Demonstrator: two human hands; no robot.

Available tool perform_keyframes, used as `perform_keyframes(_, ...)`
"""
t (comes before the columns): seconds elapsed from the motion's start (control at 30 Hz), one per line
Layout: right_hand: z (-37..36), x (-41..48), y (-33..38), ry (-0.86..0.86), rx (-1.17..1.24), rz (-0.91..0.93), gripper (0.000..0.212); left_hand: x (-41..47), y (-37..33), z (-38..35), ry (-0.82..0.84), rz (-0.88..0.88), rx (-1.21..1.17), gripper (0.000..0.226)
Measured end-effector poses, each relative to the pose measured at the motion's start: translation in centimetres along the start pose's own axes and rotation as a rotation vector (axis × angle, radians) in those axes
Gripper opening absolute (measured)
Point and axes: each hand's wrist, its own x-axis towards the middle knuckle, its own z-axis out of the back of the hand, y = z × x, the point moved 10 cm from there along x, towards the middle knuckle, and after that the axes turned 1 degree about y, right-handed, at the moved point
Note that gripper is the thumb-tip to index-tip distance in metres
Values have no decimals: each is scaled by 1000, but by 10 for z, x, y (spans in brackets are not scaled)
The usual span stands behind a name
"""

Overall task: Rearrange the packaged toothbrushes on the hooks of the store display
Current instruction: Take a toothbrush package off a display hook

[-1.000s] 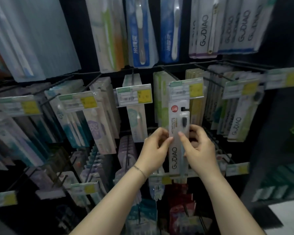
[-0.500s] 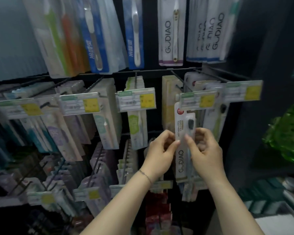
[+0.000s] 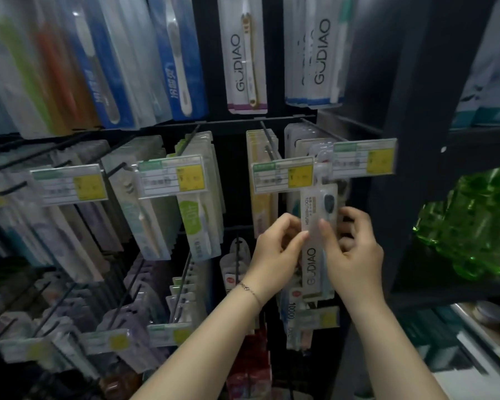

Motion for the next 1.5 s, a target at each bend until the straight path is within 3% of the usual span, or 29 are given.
perform_keyframes(0.6,11,10,32,-171,-237,254,30,9,-23,-6,-34,-90,-55,13)
perform_keyframes(0.87,18,14,24,-192,-247,196,31,14,-30,-15,0,-112,-59,5)
perform_keyframes(1.5,0,25,6,-85,-295,83,32,28,-7,-10,-102,-17,25,5)
